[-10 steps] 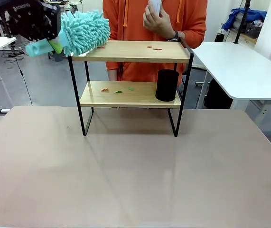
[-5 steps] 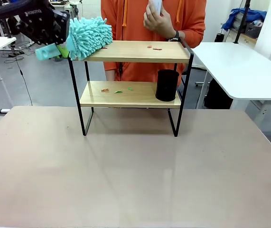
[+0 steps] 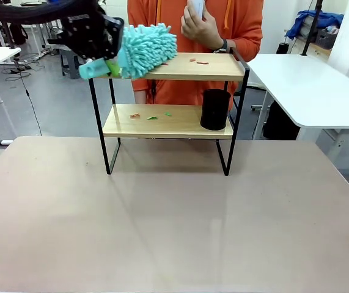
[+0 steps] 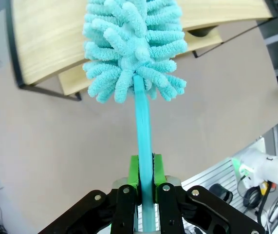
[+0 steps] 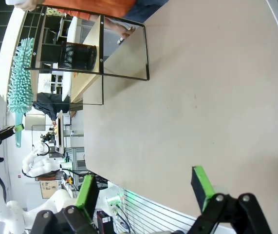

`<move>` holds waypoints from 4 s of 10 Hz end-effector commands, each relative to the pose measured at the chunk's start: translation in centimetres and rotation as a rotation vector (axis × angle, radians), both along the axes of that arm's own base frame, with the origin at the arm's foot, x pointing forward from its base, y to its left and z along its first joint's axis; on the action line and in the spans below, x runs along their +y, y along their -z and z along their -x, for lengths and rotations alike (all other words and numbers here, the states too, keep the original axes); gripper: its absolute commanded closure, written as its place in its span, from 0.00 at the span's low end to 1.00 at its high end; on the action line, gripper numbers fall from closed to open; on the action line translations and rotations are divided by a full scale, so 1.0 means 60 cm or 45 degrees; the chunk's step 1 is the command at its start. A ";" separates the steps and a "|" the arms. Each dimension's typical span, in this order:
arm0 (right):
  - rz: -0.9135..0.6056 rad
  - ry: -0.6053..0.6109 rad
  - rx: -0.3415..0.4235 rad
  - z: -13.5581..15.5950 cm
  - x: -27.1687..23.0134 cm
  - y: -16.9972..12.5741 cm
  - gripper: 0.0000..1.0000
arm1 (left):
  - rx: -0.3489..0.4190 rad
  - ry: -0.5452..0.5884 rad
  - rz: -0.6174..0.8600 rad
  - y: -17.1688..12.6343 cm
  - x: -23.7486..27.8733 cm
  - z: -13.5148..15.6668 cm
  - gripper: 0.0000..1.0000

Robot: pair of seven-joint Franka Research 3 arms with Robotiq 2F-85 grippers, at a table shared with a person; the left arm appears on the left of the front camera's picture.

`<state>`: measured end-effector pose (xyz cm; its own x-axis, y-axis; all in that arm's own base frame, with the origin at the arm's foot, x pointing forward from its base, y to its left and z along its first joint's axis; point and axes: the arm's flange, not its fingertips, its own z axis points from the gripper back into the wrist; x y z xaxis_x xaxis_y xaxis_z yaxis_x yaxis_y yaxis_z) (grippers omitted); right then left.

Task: Clean the shelf.
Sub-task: Clean the specific tier of the Shelf with the Duster once objects are removed, then clean the remaining tier of the Shelf with the Duster once objects are removed.

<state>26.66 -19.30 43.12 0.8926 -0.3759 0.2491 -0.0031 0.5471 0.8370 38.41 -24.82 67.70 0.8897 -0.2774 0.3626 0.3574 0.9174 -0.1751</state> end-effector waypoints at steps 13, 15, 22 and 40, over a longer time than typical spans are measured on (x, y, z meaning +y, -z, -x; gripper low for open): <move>-0.011 -0.009 -0.045 -0.003 0.001 0.000 0.00 | 0.307 1.006 0.020 -0.039 0.116 0.117 0.88; -0.011 -0.009 -0.045 -0.003 0.001 0.000 0.00 | 0.280 1.027 0.103 -0.055 0.154 0.135 0.88; -0.011 -0.009 -0.045 -0.003 0.001 0.000 0.00 | 0.102 0.127 0.551 -0.012 0.525 0.183 0.88; -0.011 -0.009 -0.045 -0.003 0.001 0.000 0.00 | 0.047 -0.741 0.446 0.172 0.649 0.112 0.88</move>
